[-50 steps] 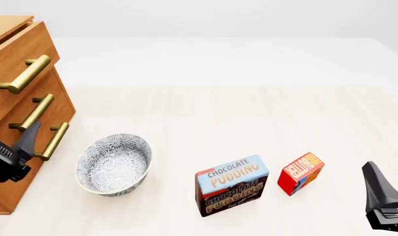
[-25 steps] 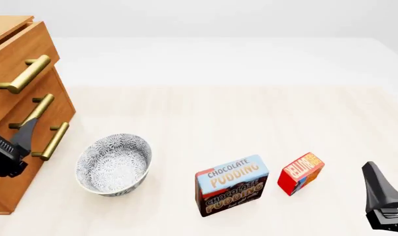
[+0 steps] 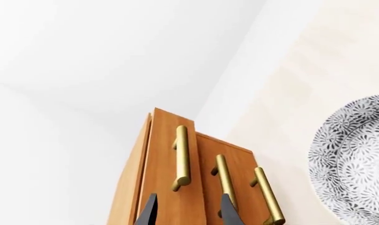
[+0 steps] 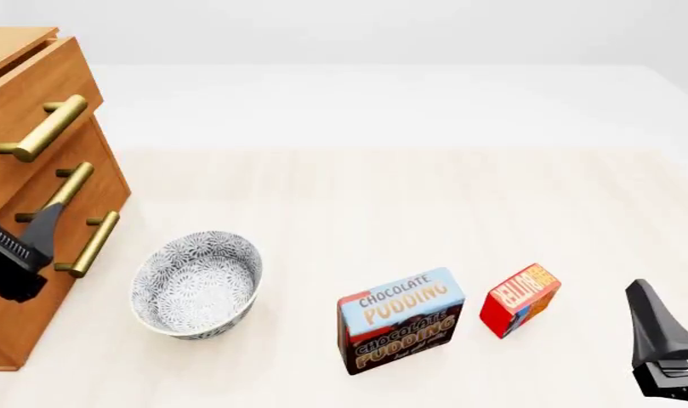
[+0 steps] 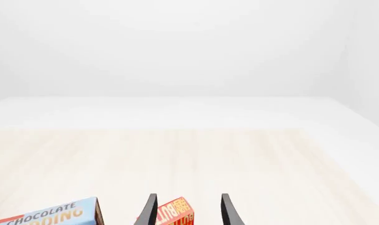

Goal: Put the butter at the back in the top drawer of the cabinet and close it.

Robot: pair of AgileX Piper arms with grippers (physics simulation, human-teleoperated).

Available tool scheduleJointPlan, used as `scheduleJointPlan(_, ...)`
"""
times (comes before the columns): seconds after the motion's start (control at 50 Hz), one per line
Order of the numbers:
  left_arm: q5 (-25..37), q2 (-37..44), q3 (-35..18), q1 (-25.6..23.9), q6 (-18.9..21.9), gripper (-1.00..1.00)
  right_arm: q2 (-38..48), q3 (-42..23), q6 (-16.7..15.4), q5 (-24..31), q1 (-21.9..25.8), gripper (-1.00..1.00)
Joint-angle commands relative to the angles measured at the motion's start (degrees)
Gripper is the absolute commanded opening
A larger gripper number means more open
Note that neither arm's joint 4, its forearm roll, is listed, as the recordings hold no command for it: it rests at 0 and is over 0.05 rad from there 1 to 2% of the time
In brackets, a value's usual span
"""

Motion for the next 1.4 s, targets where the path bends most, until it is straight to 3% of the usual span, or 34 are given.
scheduleJointPlan(0.02, -1.9, 1.8, 0.1, 0.8, 1.4, 1.00, 0.0, 0.0, 0.0, 0.0, 0.0, 1.00)
scheduleJointPlan(0.68, -7.3, 8.5, -0.8, 2.6, 4.8, 1.00, 0.0, 0.0, 0.0, 0.0, 0.0, 1.00)
scheduleJointPlan(0.94, -2.8, 10.1, -4.1, 4.0, 1.5, 1.00, 0.0, 0.0, 0.0, 0.0, 0.0, 1.00)
scheduleJointPlan(1.4, -5.4, 12.1, -4.2, 4.9, 2.4, 1.00, 0.0, 0.0, 0.0, 0.0, 0.0, 1.00)
